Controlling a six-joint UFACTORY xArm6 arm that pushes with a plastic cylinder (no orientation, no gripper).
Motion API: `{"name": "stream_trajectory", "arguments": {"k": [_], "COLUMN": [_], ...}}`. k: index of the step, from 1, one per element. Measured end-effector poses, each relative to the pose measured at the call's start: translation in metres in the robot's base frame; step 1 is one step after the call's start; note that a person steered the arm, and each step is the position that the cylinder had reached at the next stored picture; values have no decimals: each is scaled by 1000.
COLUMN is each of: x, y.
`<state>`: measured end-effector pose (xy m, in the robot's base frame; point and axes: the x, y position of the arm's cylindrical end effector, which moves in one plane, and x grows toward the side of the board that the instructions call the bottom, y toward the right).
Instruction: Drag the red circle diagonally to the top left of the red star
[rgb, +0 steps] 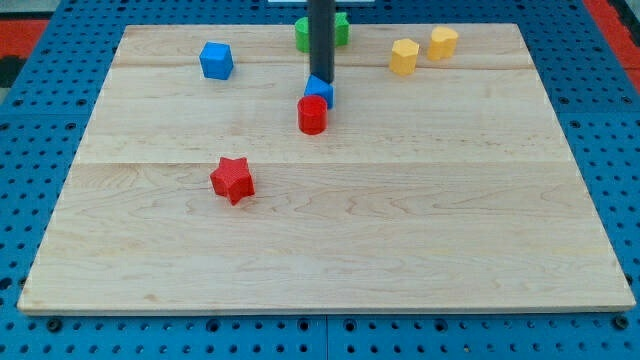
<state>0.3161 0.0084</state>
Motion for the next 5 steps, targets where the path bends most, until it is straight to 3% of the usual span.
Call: {"name": "stream_trajectory", "arguments": {"k": [3, 5], "x": [108, 92], "y": [-4, -139]}}
